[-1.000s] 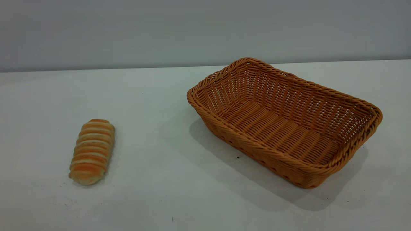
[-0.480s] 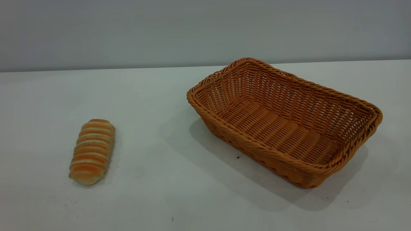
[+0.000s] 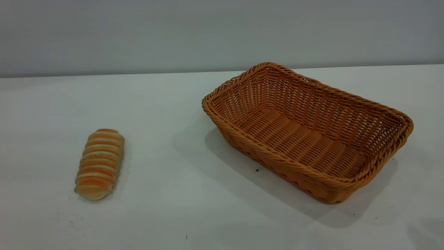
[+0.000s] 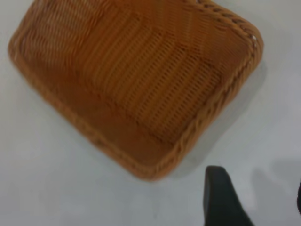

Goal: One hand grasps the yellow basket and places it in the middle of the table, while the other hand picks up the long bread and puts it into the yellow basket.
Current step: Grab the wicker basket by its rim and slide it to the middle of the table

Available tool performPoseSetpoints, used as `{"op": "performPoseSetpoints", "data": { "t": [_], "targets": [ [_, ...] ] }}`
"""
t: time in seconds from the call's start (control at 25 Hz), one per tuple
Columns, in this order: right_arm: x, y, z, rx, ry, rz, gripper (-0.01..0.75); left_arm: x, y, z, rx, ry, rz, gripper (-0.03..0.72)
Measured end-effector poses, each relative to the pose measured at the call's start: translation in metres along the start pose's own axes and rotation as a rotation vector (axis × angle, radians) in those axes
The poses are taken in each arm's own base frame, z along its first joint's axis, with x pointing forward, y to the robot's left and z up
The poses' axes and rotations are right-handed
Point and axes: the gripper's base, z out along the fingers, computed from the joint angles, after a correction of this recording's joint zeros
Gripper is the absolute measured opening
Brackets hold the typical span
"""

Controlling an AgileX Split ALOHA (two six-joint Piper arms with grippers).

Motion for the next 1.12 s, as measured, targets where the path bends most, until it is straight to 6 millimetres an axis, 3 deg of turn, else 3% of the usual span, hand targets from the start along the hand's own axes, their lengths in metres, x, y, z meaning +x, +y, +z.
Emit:
{"op": "performPoseSetpoints", "data": {
  "t": [0.12,0.44,0.88,1.04,1.12],
  "targets": [
    [-0.002,-0.007,0.032,0.022,0.064,0.045,0.432,0.000,0.000,0.000,0.000,0.000,0.000,0.500],
    [-0.011,-0.018,0.106,0.043,0.208,0.110,0.527,0.000,0.000,0.000,0.000,0.001,-0.001,0.500],
    [-0.005,-0.039,0.195,0.099,0.352,0.267,0.536,0.000,0.000,0.000,0.000,0.002,-0.003,0.500],
    [0.000,-0.045,0.223,0.101,0.394,0.326,0.498,0.000,0.000,0.000,0.000,0.005,-0.003,0.500],
    [0.001,-0.045,0.231,0.093,0.406,0.346,0.405,0.000,0.000,0.000,0.000,0.005,-0.003,0.500]
  ]
}}
